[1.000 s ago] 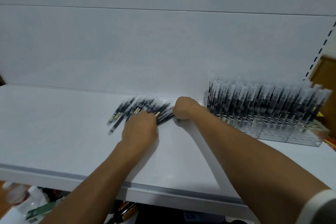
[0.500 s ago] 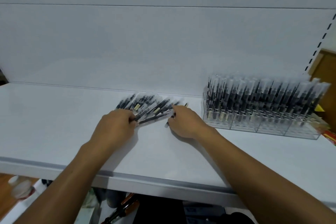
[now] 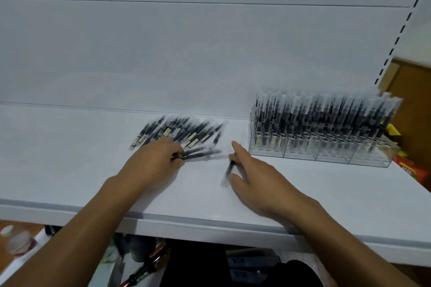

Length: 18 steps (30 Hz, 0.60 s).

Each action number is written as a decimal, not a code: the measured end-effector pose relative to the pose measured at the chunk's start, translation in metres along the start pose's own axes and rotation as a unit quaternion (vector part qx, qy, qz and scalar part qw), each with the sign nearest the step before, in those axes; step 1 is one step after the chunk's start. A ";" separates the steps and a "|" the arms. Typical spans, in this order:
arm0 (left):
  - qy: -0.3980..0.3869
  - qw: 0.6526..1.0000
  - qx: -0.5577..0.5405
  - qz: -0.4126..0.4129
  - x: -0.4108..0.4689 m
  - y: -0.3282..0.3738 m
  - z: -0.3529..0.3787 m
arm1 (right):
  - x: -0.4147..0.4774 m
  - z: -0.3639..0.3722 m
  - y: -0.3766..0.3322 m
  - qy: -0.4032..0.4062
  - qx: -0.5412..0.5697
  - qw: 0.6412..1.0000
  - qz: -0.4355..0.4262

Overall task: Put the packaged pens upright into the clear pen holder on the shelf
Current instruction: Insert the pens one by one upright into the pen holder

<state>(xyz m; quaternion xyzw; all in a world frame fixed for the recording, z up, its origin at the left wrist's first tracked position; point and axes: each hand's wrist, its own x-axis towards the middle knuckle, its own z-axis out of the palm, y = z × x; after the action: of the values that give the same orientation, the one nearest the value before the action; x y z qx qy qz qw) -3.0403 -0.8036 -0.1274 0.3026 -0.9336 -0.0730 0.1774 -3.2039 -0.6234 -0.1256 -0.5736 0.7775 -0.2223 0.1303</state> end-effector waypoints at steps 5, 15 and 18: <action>0.019 0.999 -0.030 0.001 0.008 0.007 0.000 | -0.002 -0.002 0.015 0.068 -0.063 0.993 -0.074; 0.037 0.967 -0.235 -0.092 0.030 0.053 0.022 | 0.008 -0.030 0.014 -0.002 -0.242 0.947 -0.209; 0.061 0.941 -0.323 -0.076 0.025 0.068 0.023 | 0.004 -0.035 0.015 0.010 -0.234 0.947 -0.222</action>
<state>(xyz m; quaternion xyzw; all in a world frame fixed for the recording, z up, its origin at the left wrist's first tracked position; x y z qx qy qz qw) -3.1045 -0.7630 -0.1246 0.3026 -0.8216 -0.3650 0.3164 -3.2335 -0.6169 -0.1023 -0.7436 0.6622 -0.0632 -0.0676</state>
